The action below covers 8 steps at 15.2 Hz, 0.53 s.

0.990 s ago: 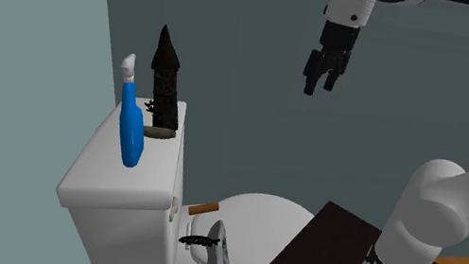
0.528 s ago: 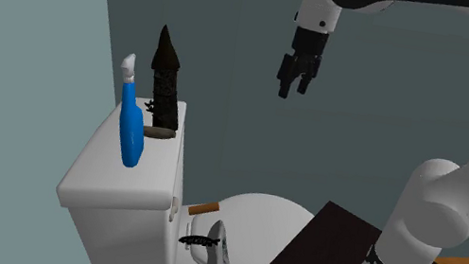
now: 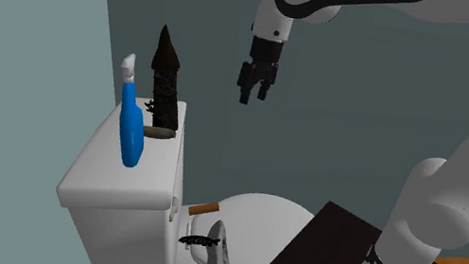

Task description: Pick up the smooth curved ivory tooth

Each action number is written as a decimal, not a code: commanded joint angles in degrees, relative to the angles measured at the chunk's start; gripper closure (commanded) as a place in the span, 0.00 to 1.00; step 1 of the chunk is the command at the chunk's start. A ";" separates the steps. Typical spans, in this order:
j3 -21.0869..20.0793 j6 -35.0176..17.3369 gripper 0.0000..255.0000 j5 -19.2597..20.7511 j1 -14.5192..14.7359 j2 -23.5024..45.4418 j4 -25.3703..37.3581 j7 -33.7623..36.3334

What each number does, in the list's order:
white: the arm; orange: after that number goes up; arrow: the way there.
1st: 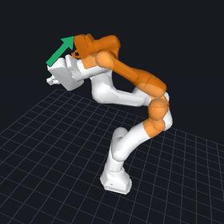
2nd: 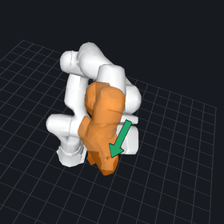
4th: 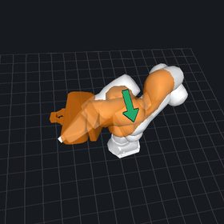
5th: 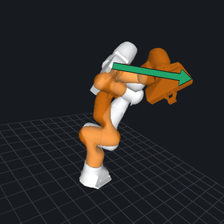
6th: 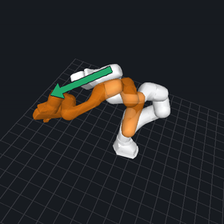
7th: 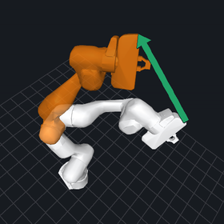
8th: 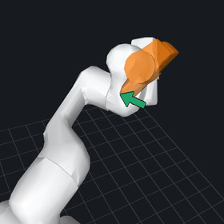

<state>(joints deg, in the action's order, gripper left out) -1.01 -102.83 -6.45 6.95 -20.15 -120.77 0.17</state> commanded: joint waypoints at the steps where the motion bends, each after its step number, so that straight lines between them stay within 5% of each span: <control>1: -0.43 -1.19 0.00 -1.04 0.88 4.31 2.78 -0.90; 8: -1.97 -3.12 0.00 -3.94 3.21 18.83 14.16 -4.33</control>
<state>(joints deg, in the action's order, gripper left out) -2.67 -105.90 -10.00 9.79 -3.66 -108.79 -3.79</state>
